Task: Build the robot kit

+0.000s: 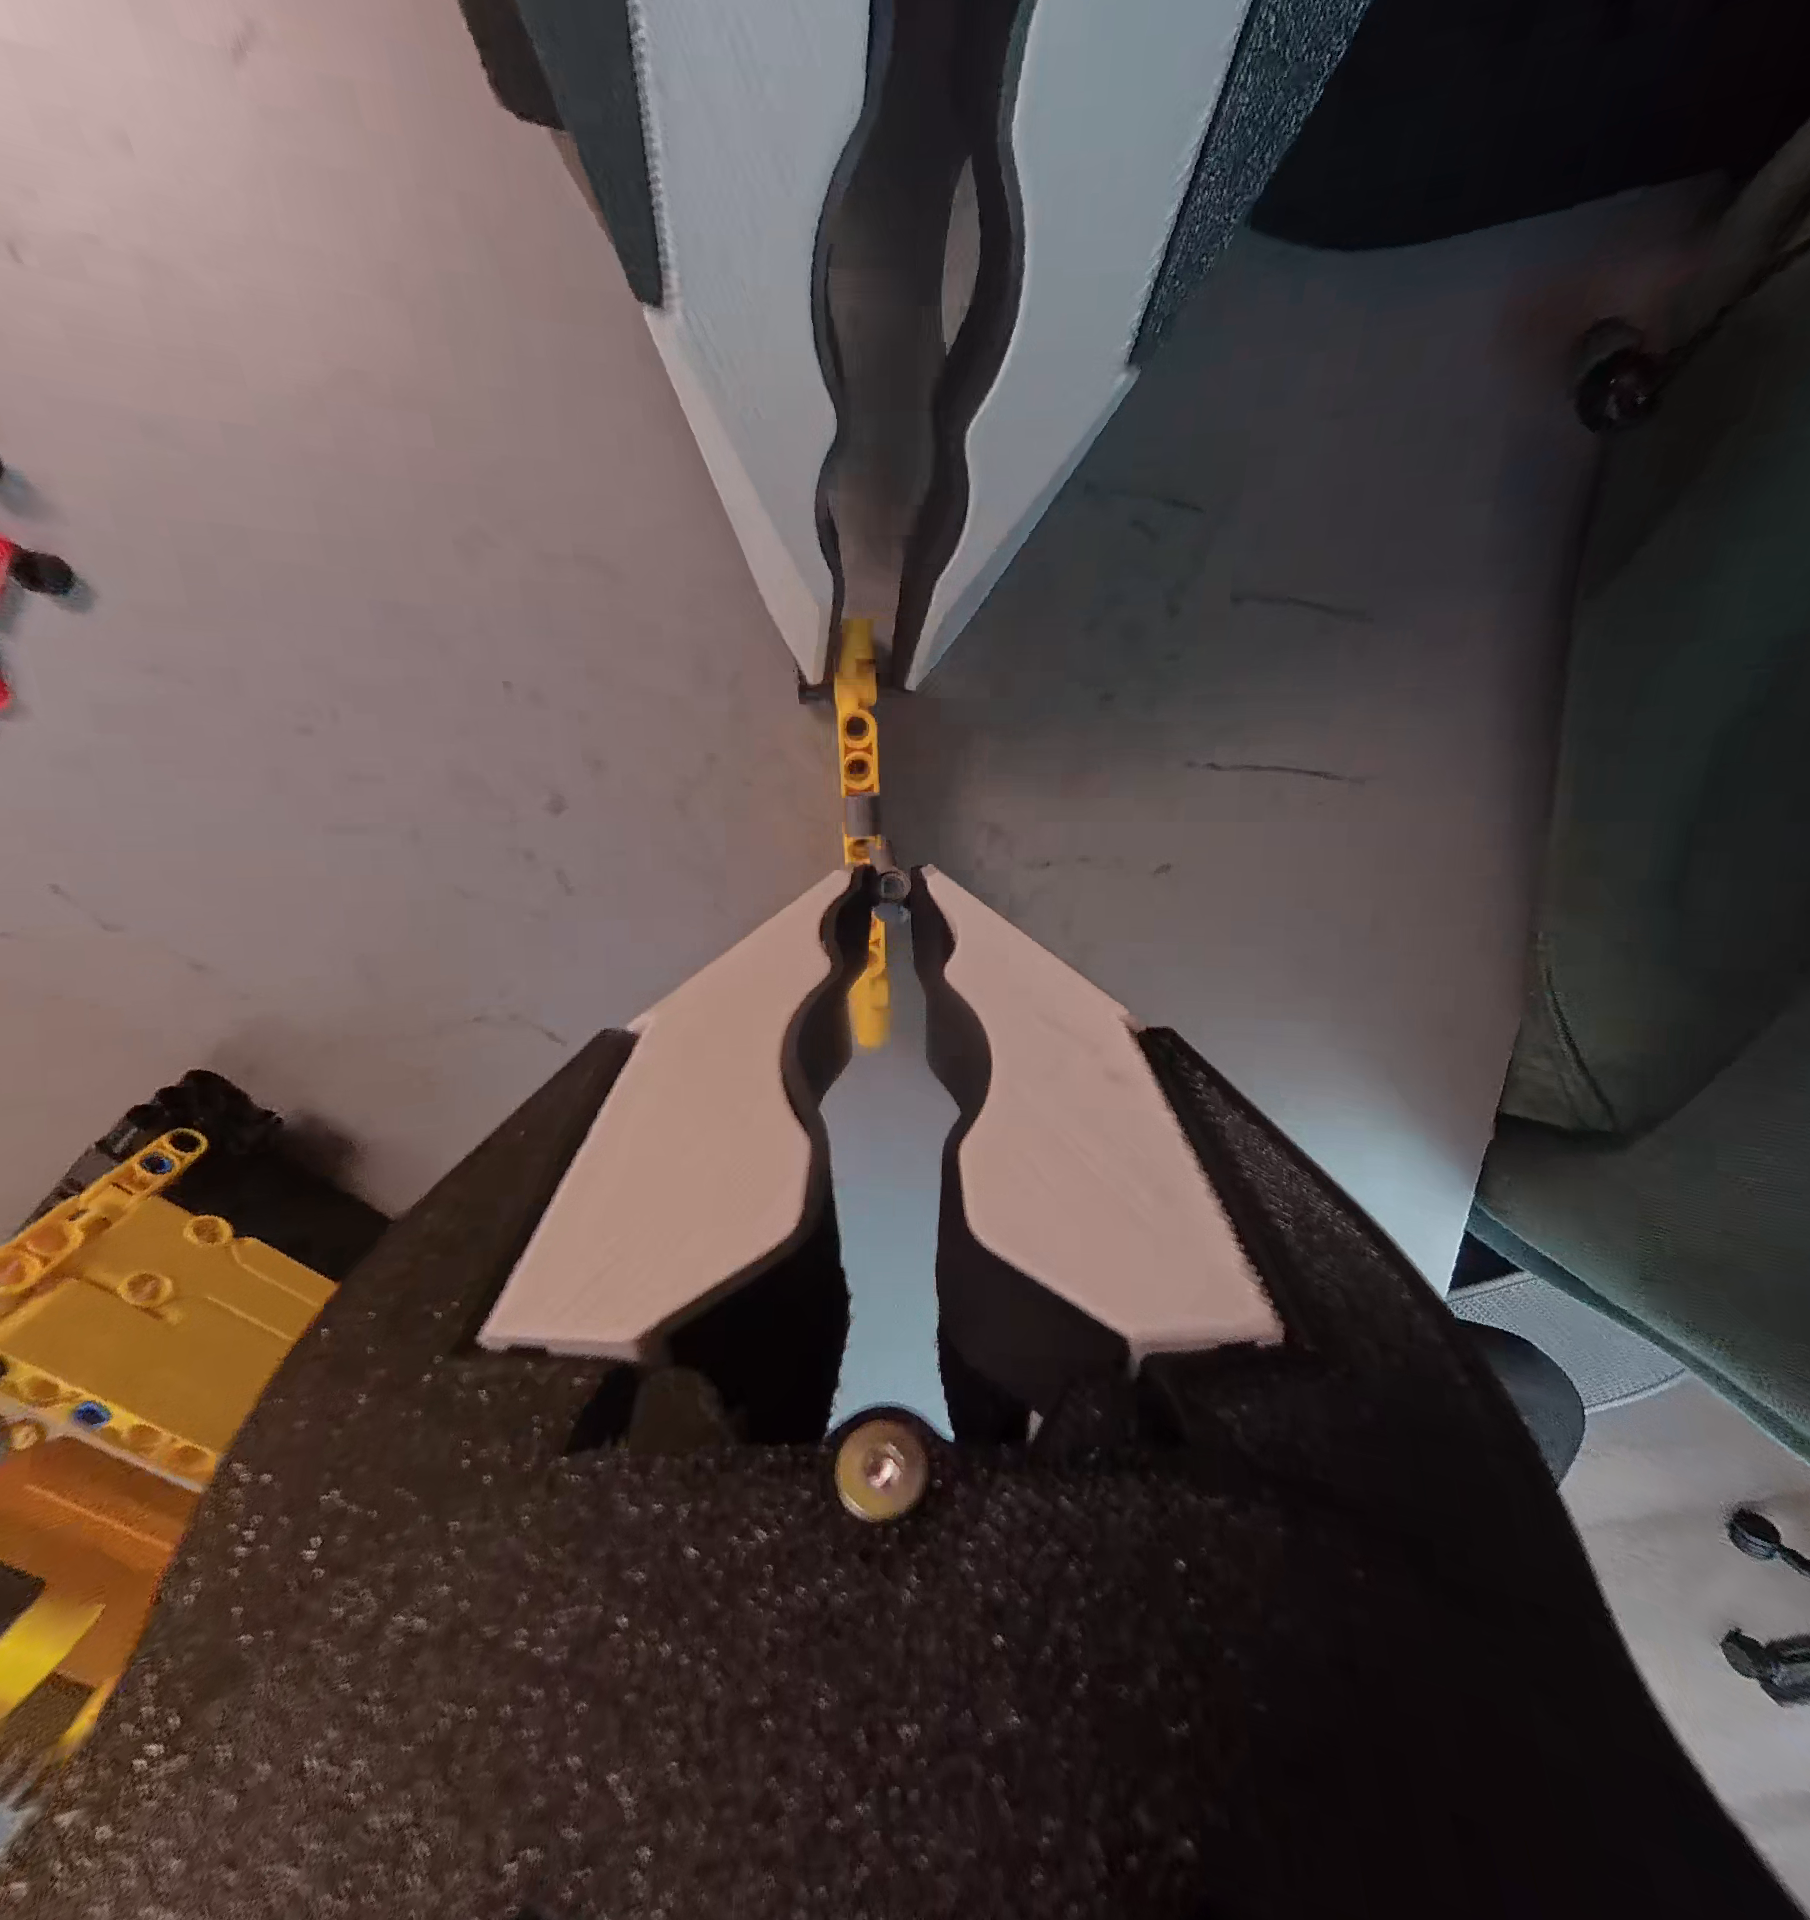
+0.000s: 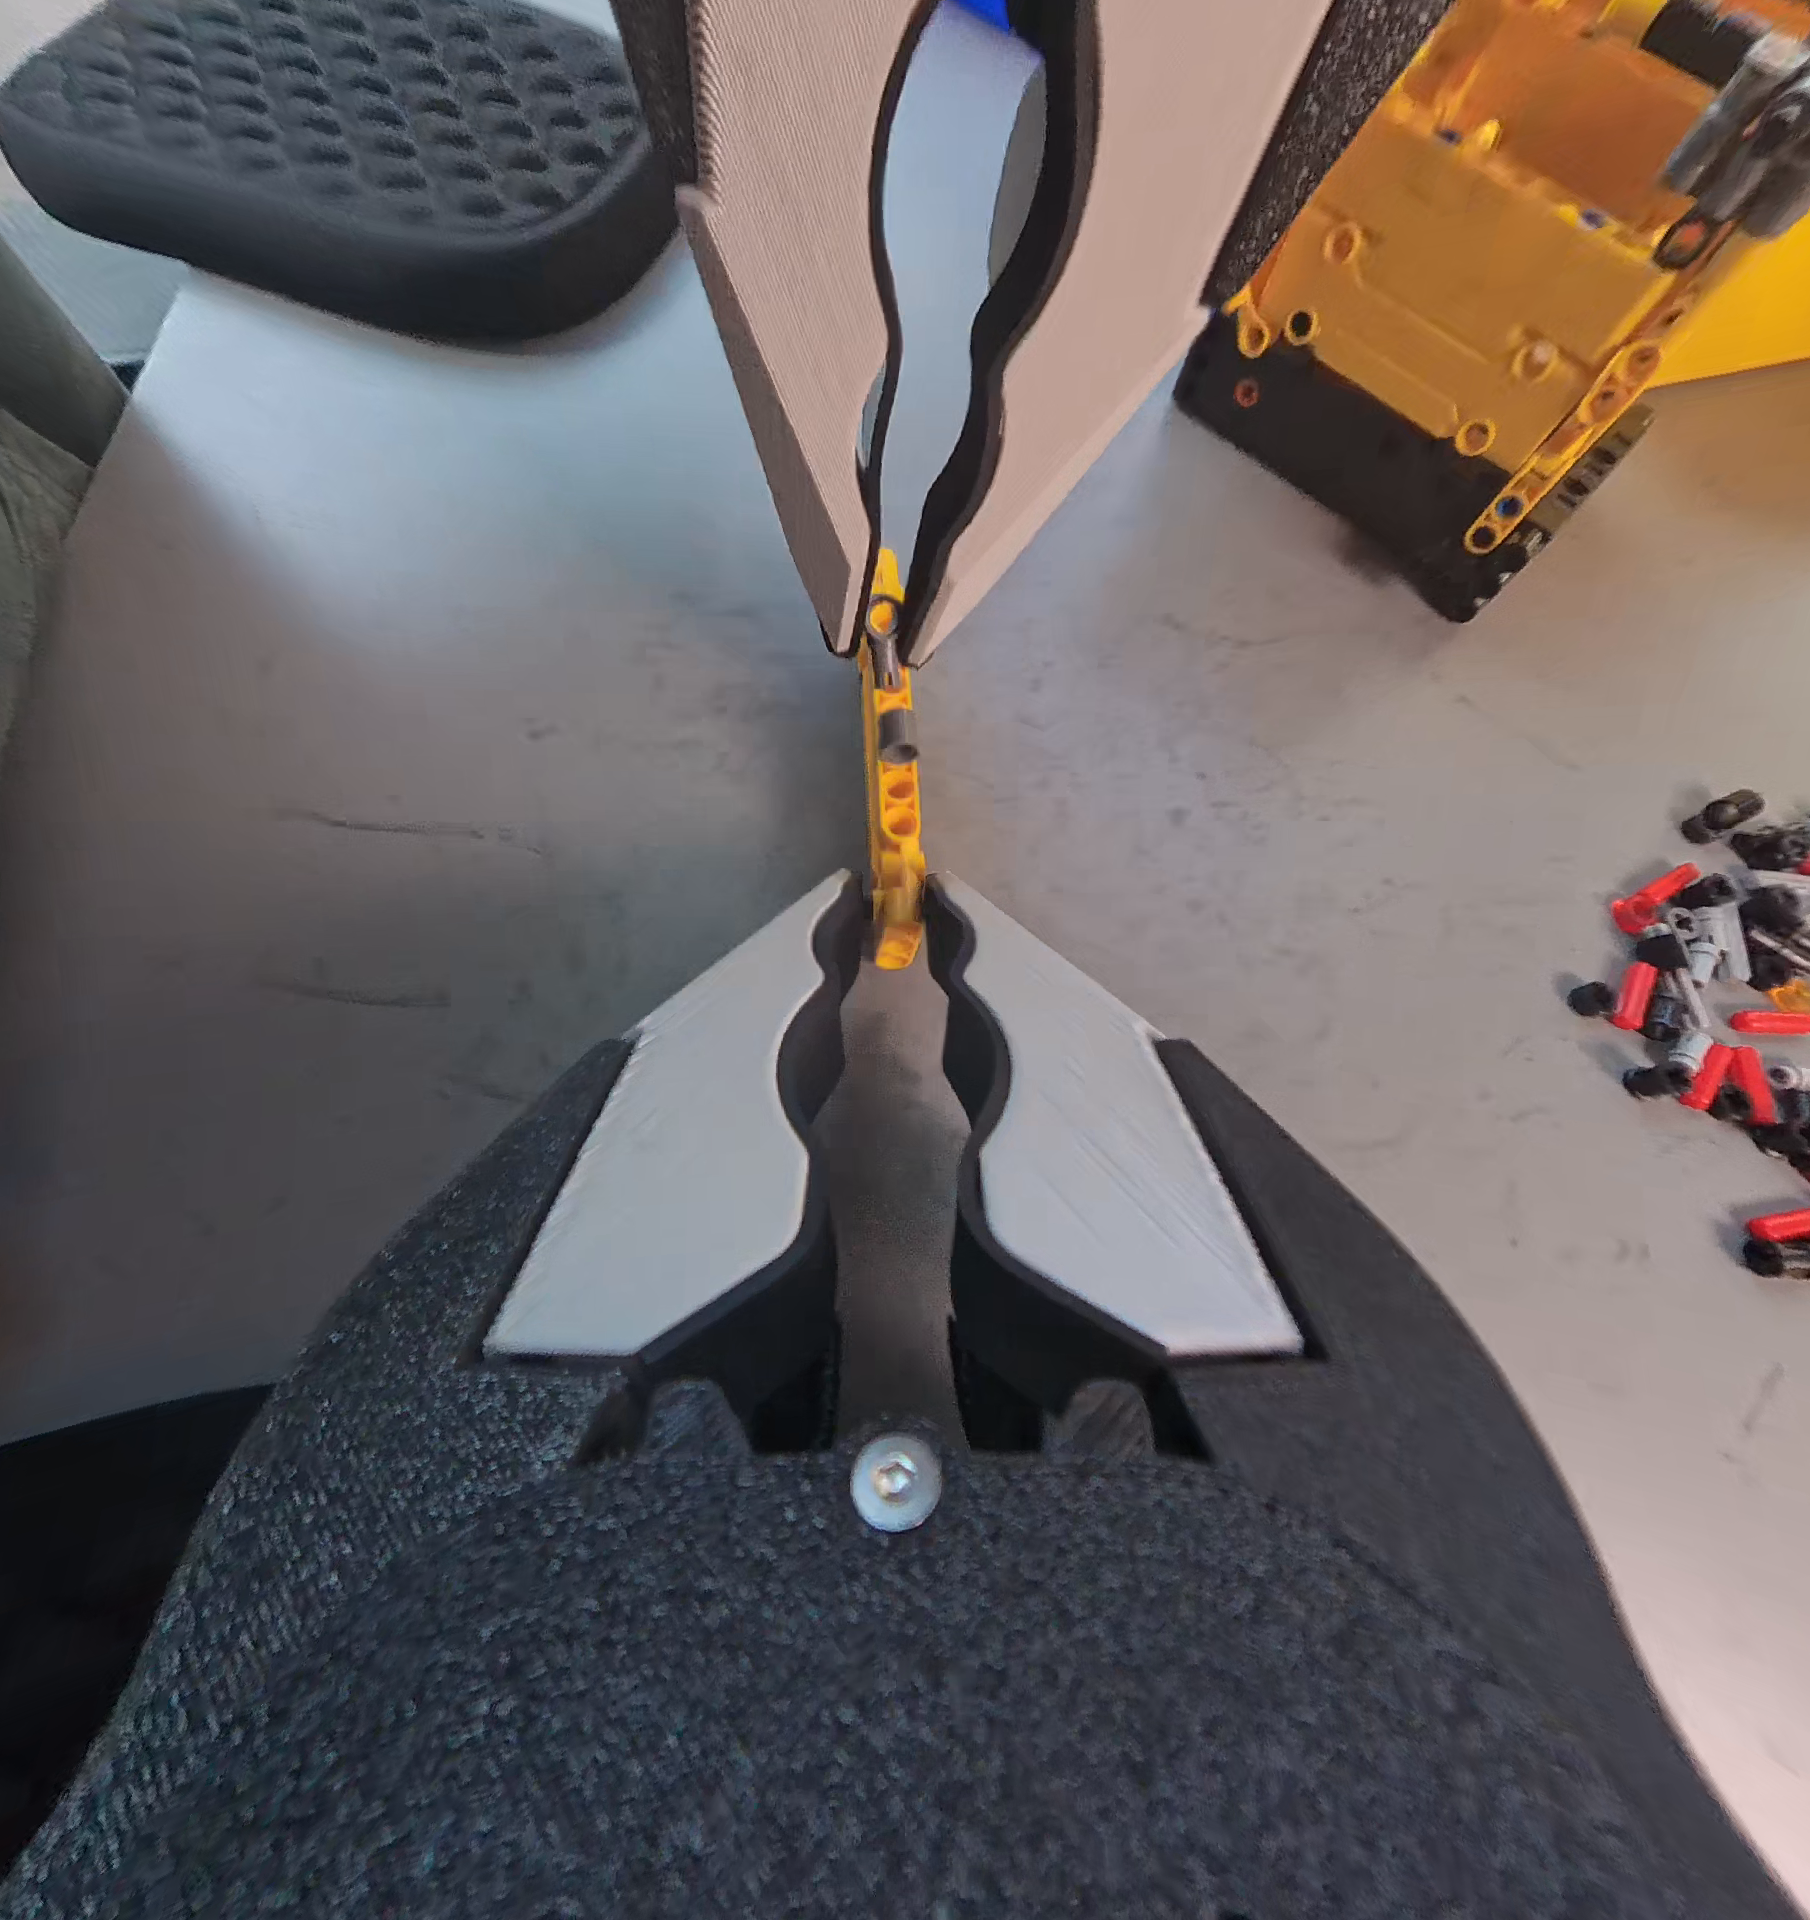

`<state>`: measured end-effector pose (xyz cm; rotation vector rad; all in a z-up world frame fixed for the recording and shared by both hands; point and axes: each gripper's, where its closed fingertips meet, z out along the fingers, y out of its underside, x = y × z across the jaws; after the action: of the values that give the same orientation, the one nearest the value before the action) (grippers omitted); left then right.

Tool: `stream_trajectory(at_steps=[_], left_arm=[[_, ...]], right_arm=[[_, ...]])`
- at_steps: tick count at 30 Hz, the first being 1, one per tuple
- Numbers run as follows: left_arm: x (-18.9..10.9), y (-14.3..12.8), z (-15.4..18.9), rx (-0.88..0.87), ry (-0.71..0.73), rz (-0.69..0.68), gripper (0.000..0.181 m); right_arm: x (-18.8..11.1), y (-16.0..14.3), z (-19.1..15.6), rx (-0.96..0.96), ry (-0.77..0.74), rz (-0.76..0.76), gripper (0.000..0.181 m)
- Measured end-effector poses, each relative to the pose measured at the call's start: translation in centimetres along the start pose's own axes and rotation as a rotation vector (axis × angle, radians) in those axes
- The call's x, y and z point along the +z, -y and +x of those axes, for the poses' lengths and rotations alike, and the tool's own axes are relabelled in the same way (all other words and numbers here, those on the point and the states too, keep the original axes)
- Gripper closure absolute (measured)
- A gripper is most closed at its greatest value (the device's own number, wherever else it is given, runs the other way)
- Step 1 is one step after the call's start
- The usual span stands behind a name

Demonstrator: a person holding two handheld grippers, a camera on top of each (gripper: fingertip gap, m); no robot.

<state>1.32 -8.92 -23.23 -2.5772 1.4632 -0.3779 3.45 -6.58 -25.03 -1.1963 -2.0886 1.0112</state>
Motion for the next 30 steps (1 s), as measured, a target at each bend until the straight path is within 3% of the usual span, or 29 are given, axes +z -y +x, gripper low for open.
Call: stream_trajectory(at_steps=[1, 7, 22, 30], left_arm=[[-0.4, 0.4, -0.1, 0.004, 0.006, 0.014, 0.175], [-2.0, 2.3, 0.3, 0.005, 0.022, 0.147, 0.175], [-2.2, 3.0, 0.5, 0.022, 0.072, 0.179, 0.175], [-3.4, 3.6, -0.3, -0.030, 0.141, 0.311, 0.175]], right_arm=[[-0.4, 0.7, 0.2, -0.006, 0.000, 0.044, 0.167], [-1.7, 3.8, 0.1, -0.032, -0.004, 0.243, 0.167], [-2.1, 4.9, 0.0, -0.057, -0.059, 0.289, 0.177], [-2.9, 5.6, 0.9, 0.035, -0.074, 0.346, 0.177]])
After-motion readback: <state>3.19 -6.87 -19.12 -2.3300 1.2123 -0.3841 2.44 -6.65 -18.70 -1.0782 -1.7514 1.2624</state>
